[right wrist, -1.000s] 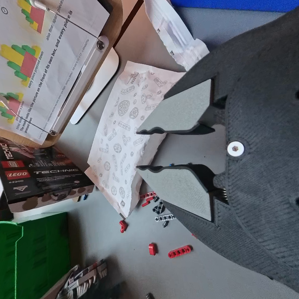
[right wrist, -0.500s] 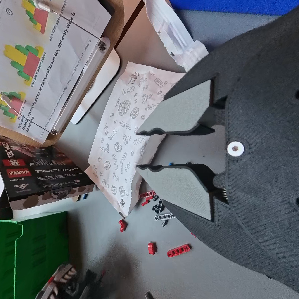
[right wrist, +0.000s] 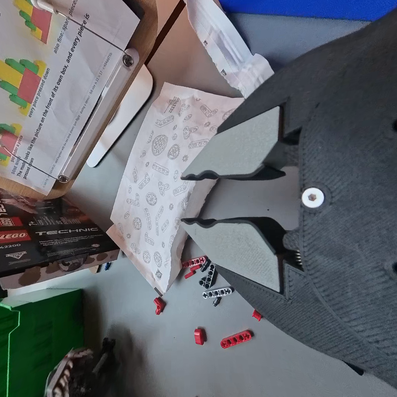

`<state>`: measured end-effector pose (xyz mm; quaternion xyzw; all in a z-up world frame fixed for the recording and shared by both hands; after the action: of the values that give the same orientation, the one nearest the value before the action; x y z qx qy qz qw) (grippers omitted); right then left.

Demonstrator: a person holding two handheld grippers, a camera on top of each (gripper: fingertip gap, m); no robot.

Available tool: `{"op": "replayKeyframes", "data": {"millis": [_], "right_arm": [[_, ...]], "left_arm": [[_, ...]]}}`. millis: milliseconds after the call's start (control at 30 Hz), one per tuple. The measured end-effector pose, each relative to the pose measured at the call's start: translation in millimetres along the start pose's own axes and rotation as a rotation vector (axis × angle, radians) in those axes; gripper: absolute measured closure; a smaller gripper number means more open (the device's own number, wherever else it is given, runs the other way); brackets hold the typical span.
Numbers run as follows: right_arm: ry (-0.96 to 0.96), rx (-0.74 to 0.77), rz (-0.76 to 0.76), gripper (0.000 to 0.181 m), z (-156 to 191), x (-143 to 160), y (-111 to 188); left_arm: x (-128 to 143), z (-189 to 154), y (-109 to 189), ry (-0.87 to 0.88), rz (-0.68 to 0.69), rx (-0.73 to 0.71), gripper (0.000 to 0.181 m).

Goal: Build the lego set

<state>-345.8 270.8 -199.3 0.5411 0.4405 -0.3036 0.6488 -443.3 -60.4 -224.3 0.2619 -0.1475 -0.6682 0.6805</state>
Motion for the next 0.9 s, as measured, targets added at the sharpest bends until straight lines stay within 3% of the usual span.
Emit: {"op": "replayKeyframes", "data": {"millis": [133, 333, 567, 767, 900], "right_arm": [[0.002, 0.003, 0.007, 0.15, -0.3, 1.1, -0.3], [-0.004, 0.011, -0.004, 0.15, -3.1, -2.0, 2.2], [-0.003, 0.023, -0.01, 0.15, -5.4, -3.7, 3.9], [-0.012, 0.018, -0.019, 0.148, -7.1, -6.0, 7.0], [-0.022, 0.026, -0.013, 0.146, -10.1, -5.4, 7.7]], "left_arm": [[-14.0, -5.8, 4.7, 0.122, -0.067, 0.138, 0.119], [-25.9, -2.6, 33.1, 0.214, -0.157, 0.259, 0.113], [-88.5, 17.6, 73.0, 0.316, -0.397, 0.397, 0.115], [-137.5, 13.1, 60.5, 0.342, -0.44, 0.49, 0.123], [-148.1, -5.4, 48.5, 0.394, -0.444, 0.521, 0.13]]}}
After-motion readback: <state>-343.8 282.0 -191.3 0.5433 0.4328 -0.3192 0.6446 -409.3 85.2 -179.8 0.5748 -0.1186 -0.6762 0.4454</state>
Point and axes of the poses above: each gripper's, where its closed fingertips meet, y back along the fingers, x out of its underside, z = x × y across the jaws, the point moved 1 cm from there along y, back along the fingers, and after that the axes turned 6 degrees about -y, right-handed, at the moved point
